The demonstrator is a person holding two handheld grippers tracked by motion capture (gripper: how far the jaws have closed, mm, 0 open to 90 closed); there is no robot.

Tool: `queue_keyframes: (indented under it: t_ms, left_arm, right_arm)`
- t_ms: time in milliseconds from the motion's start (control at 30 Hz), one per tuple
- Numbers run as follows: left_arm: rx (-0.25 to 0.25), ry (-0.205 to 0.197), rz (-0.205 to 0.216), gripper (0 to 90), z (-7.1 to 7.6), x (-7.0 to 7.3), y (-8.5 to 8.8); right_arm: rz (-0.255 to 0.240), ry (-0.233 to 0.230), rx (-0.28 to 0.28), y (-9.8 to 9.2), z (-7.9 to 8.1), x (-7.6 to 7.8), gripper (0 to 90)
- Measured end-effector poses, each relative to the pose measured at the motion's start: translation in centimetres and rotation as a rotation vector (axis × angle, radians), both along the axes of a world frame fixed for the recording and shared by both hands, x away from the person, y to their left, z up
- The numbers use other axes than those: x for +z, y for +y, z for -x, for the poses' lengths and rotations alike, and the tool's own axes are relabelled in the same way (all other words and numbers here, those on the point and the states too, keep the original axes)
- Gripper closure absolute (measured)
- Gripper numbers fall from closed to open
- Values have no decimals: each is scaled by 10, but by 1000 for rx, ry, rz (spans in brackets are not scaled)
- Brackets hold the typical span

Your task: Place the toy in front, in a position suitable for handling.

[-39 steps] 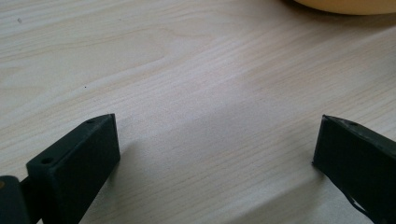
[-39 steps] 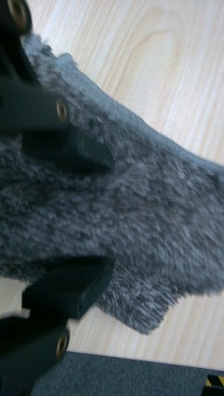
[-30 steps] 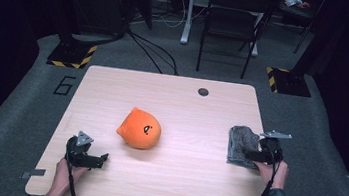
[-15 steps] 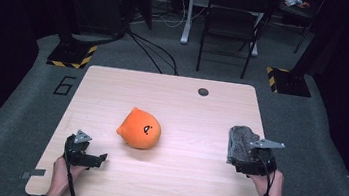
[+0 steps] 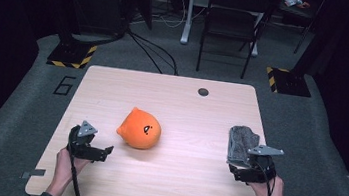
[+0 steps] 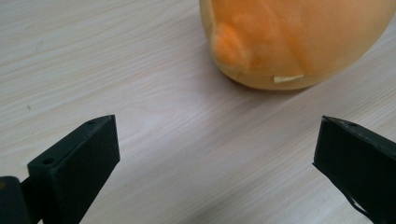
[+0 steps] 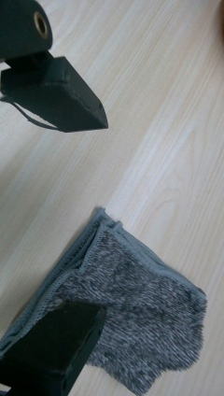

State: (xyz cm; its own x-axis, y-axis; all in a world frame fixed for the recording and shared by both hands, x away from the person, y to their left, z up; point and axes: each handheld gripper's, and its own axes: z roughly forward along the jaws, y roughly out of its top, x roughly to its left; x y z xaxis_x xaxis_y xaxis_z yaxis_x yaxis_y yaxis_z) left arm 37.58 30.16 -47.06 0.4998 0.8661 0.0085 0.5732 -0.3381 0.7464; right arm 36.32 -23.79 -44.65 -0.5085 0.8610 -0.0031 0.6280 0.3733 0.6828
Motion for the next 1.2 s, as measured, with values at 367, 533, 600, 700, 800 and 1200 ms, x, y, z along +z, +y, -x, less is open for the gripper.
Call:
queue_keyframes:
  t_ms: [367, 533, 600, 700, 800, 1200]
  left_arm:
    - [-42, -15, 18, 0, -13, 19, -19]
    - [-54, -43, 57, 0, -27, 28, -29]
    - [-58, -43, 61, 1, -29, 28, -32]
    - [-88, -35, 63, 1, -36, 31, -41]
    - [-97, -33, 60, 2, -39, 32, -46]
    - [-110, -11, 117, 7, -62, 28, -61]
  right_arm:
    - [11, 21, 15, 4, -5, -2, 81]
    - [12, 34, 31, 4, -5, -3, 83]
    - [5, 32, 29, 3, -7, -4, 84]
    - [11, 39, 24, 3, -7, -5, 84]
    - [14, 37, 27, 4, -7, -5, 84]
    - [2, 31, 21, 2, -6, 0, 87]
